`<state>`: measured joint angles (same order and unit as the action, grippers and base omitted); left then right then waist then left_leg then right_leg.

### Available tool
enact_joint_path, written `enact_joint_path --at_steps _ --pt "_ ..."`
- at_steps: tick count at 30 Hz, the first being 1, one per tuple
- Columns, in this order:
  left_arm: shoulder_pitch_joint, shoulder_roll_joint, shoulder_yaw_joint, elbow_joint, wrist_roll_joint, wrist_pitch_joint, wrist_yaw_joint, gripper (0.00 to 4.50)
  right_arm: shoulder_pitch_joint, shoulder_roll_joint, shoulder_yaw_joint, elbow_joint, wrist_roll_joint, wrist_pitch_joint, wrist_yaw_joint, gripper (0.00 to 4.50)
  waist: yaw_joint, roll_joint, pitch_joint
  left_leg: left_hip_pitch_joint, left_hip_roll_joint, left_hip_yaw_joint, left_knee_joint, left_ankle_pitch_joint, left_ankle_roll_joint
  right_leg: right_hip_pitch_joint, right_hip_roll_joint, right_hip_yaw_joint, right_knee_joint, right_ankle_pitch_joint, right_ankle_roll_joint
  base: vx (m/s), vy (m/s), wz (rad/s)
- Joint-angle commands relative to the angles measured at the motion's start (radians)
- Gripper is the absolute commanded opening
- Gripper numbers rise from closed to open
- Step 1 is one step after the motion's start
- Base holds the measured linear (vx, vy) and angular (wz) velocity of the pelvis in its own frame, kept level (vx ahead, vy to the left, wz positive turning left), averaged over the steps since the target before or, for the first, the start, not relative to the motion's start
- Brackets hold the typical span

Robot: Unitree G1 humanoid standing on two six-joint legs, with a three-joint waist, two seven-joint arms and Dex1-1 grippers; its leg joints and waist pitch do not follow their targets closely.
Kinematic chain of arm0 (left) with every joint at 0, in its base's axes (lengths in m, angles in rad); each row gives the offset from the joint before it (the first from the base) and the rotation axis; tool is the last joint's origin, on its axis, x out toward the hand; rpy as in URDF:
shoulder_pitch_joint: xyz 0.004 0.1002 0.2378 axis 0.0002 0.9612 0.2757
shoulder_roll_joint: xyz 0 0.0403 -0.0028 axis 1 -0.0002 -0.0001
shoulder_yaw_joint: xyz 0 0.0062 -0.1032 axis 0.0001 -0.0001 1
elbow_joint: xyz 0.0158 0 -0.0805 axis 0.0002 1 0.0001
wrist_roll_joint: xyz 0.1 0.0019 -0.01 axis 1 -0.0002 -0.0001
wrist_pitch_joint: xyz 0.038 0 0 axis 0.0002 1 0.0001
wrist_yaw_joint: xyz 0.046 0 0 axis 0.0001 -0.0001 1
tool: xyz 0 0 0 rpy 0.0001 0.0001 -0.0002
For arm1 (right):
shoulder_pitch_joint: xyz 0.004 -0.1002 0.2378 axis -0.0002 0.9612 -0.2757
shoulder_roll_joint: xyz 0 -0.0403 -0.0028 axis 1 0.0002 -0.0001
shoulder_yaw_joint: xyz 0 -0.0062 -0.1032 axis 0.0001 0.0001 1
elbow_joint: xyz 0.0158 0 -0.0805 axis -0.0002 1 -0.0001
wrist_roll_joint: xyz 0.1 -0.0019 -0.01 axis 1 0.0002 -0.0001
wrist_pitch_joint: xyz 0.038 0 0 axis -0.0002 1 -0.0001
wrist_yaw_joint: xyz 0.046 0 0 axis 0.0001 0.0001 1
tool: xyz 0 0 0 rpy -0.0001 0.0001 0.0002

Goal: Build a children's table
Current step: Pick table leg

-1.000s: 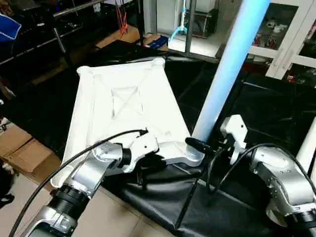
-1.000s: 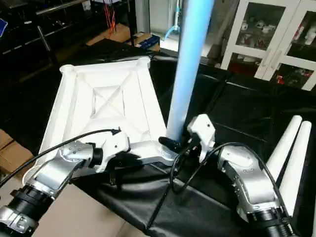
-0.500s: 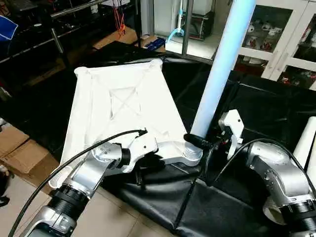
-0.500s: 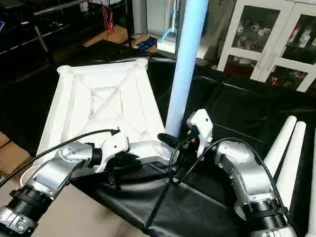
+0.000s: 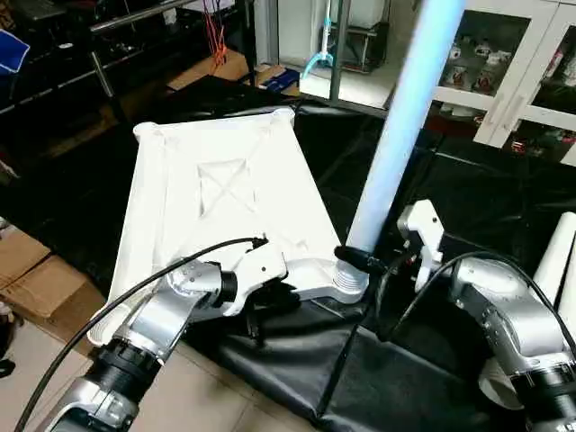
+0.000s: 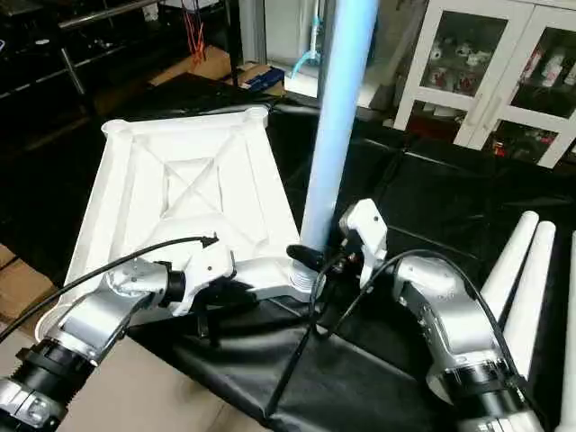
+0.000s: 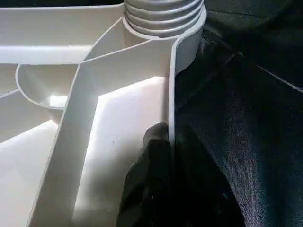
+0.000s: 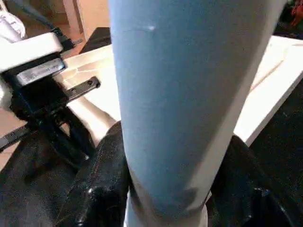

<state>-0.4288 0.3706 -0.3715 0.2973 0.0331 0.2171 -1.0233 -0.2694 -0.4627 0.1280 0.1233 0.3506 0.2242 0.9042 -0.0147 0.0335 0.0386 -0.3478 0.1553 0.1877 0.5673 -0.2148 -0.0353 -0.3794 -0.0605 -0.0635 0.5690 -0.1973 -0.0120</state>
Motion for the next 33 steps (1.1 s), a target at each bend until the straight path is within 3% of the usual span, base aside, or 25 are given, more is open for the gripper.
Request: enact_joint_path --at_steps 1,2,3,6,11,17,24,33 --pt "0.015 0.012 0.017 -0.007 -0.021 -0.004 0.001 0.00 0.130 -0.041 0.106 0.152 -0.118 0.092 0.010 1.84 0.005 -0.002 -0.006 -0.003 0.090 -0.048 -0.091 -0.368 0.029 0.010 -0.100 0.066 -0.094 -0.432 -0.158 0.000 0.000 0.00" --pt "0.015 0.012 0.017 -0.006 -0.021 -0.004 0.000 0.00 0.133 -0.042 0.108 0.148 -0.117 0.092 0.013 1.84 0.006 -0.003 -0.008 -0.004 0.091 -0.047 -0.090 -0.345 0.036 0.013 -0.100 0.066 -0.091 -0.395 -0.170 0.000 0.000 0.00" --pt "0.014 0.014 0.018 -0.004 -0.021 -0.005 0.000 0.00 0.142 -0.043 0.115 0.137 -0.115 0.090 0.019 1.84 0.007 0.003 -0.008 -0.004 0.090 -0.045 -0.089 -0.329 0.042 0.014 -0.099 0.065 -0.089 -0.364 -0.182 0.000 0.000 0.00" --pt "0.012 0.013 0.015 -0.002 -0.020 -0.005 -0.001 0.00 0.137 -0.043 0.121 0.146 -0.138 0.075 0.000 1.84 0.010 0.000 -0.007 -0.005 0.089 -0.042 -0.088 -0.320 0.049 0.017 -0.099 0.065 -0.089 -0.356 -0.192 0.000 0.000 0.00" --pt "0.004 0.009 0.013 0.007 -0.019 -0.009 -0.002 0.00 0.125 -0.041 0.123 0.156 -0.149 0.075 -0.012 1.84 0.009 0.006 -0.004 0.000 0.090 -0.046 -0.092 -0.363 0.032 0.012 -0.099 0.064 -0.097 -0.433 -0.171 0.000 0.000 0.00" --pt "-0.008 0.006 0.015 0.015 -0.016 -0.010 -0.008 0.00 0.110 -0.034 0.096 0.168 -0.134 0.065 -0.023 1.84 0.008 0.010 -0.006 0.000 0.091 -0.047 -0.094 -0.373 0.025 0.014 -0.098 0.064 -0.095 -0.403 -0.173 0.000 0.000 0.00" --pt "-0.003 0.010 0.018 0.003 -0.017 -0.004 -0.010 0.00 0.096 -0.020 0.071 0.175 -0.111 0.045 -0.039 1.84 0.007 0.004 -0.006 -0.002 0.090 -0.047 -0.094 -0.371 0.031 0.013 -0.100 0.064 -0.098 -0.435 -0.165 0.000 0.000 0.00" --pt "0.006 -0.008 0.044 -0.017 -0.026 0.004 0.034 0.00 0.099 0.040 0.012 0.221 -0.122 -0.030 -0.167 1.84 0.001 0.008 -0.002 -0.003 0.090 -0.052 -0.099 -0.404 0.016 0.008 -0.101 0.063 -0.102 -0.487 -0.146 0.000 0.000 0.00"
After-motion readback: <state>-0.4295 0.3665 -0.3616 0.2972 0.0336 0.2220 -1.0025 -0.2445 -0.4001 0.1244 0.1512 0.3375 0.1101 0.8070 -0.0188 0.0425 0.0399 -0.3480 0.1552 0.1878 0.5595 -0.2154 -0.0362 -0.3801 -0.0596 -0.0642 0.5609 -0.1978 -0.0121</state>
